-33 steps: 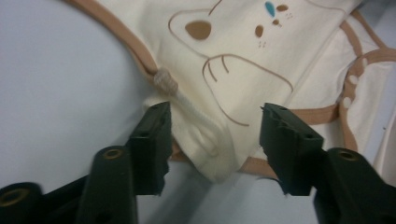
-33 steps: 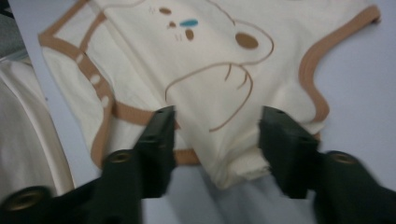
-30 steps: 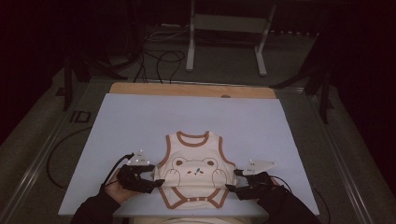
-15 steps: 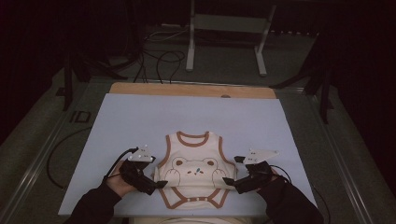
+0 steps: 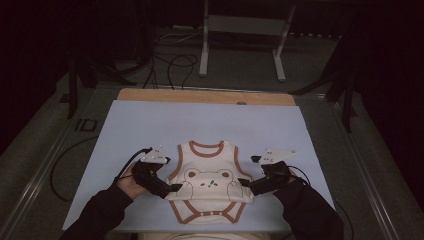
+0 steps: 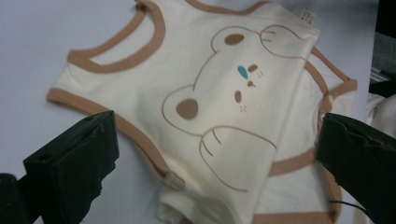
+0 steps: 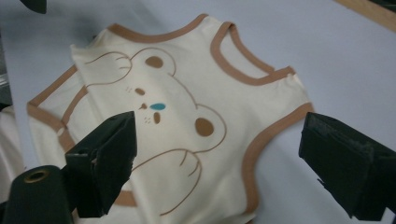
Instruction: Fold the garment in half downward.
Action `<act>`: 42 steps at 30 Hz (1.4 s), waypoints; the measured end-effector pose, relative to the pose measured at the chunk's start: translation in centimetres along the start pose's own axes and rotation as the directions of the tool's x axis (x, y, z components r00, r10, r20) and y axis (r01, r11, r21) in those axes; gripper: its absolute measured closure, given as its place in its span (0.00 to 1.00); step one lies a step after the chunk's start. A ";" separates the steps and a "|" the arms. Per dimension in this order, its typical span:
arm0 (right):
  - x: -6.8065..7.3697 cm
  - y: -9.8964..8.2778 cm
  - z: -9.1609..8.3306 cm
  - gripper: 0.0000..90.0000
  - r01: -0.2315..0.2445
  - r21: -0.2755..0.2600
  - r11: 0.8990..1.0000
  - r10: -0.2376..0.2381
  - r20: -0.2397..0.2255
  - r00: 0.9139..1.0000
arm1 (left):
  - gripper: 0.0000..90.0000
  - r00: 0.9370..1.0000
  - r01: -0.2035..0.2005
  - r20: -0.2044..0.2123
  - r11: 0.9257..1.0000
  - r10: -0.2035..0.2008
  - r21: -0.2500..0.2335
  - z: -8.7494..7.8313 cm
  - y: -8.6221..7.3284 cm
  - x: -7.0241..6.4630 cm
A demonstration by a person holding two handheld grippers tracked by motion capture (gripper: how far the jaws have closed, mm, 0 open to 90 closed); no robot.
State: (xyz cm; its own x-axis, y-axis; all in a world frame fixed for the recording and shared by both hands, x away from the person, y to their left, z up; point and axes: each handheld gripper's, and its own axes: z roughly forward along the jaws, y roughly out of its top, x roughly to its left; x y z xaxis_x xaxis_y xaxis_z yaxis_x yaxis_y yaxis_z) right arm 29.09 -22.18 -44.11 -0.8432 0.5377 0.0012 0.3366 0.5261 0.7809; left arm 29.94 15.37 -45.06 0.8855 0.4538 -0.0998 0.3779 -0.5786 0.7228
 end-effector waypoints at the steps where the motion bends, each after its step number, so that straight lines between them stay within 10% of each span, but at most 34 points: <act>1: -0.1 0.1 0.0 0.13 -0.002 0.003 1.000 0.002 0.001 1.000 | 0.00 1.000 -0.004 0.000 1.000 0.004 -0.008 0.0 0.3 0.3; 42: -6.0 3.5 6.1 0.13 -0.002 0.074 0.997 0.003 -0.012 1.000 | 0.01 1.000 -0.005 -0.018 0.999 0.004 -0.033 4.2 3.3 6.4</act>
State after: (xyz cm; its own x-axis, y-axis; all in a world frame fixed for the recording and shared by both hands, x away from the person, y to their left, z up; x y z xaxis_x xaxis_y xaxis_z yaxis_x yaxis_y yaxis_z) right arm 37.92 -19.57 -45.19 -0.8472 0.5311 0.0113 0.3686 0.5723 0.7325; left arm 38.01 13.56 -46.16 0.8821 0.4633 -0.0849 0.3647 -0.5577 0.7456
